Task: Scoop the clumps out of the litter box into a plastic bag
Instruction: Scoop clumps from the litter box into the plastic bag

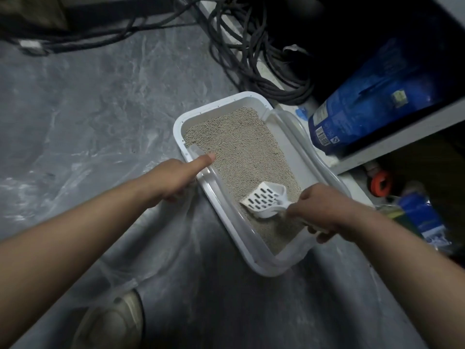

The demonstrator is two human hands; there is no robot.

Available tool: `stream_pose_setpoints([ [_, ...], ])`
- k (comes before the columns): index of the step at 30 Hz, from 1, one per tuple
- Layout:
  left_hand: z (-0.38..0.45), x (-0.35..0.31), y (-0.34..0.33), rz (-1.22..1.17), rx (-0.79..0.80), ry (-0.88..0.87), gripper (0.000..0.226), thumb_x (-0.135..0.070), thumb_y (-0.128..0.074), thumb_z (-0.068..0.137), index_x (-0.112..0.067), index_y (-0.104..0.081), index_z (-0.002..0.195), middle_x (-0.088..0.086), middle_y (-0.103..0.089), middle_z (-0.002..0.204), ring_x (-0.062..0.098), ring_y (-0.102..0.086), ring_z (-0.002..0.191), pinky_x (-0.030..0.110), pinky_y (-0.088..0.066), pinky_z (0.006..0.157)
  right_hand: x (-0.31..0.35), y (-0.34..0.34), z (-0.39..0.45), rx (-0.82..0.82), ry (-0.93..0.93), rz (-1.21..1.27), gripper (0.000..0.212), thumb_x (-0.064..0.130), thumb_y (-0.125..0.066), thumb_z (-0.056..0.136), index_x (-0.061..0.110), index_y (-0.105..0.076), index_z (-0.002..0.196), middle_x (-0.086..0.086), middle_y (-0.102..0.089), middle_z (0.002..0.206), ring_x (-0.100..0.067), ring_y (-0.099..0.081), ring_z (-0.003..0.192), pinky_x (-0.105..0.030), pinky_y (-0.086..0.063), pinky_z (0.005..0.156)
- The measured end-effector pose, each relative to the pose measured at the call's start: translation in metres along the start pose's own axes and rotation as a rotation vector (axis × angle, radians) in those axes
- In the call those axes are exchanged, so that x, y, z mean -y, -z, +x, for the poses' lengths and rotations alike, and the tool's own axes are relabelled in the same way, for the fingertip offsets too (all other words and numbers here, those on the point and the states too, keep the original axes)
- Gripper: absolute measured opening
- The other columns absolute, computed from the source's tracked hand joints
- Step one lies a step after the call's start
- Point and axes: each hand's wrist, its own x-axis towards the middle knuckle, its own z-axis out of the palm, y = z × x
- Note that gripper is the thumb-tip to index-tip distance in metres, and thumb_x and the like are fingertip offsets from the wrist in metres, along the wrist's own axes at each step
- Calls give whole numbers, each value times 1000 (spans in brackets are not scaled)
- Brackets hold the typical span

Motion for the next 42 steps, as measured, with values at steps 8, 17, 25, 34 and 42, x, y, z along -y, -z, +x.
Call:
stream_pose_setpoints([
  [8, -1, 6, -2, -3, 60, 31, 106, -104, -45, 48, -14, -71, 98, 6, -72, 101, 28, -71, 90, 42, -58, 85, -8, 44, 1, -18, -106, -255, 19, 7, -70, 87, -11, -65, 83, -25, -70, 64, -31, -65, 44, -45, -59, 53],
  [17, -3, 5, -1, 11, 100, 54, 98, -98, -40, 59, -16, -69, 105, 1, -71, 102, 25, -68, 93, 38, -54, 78, -7, 19, 19, 46, -114, -278, 27, 11, -70, 87, -2, -66, 64, -14, -68, 53, -22, -52, 33, -24, -44, 40],
  [25, -3, 3, -10, -49, 90, 25, 91, -91, -36, 59, -18, -71, 101, 6, -72, 106, 26, -68, 96, 36, -51, 75, -14, 22, 17, 163, -142, 31, 26, 6, -66, 91, -9, -63, 70, -11, -58, 44, -13, -38, 27, -15, -29, 33],
  [34, 2, 5, -13, -52, 64, 2, 89, -90, -35, 60, -19, -73, 95, 6, -74, 101, 28, -70, 93, 37, -54, 75, -18, 8, 23, 167, -150, 283, 25, 8, -66, 91, -4, -62, 70, -6, -55, 42, -11, -38, 27, -13, -28, 32],
  [42, 6, 8, -15, -44, 37, -18, 88, -92, -32, 63, -20, -75, 92, 5, -74, 101, 27, -71, 90, 38, -56, 74, -32, -9, 31, 101, -177, 504, 19, 11, -71, 90, -6, -66, 85, -9, -60, 51, -13, -41, 33, -16, -28, 33],
])
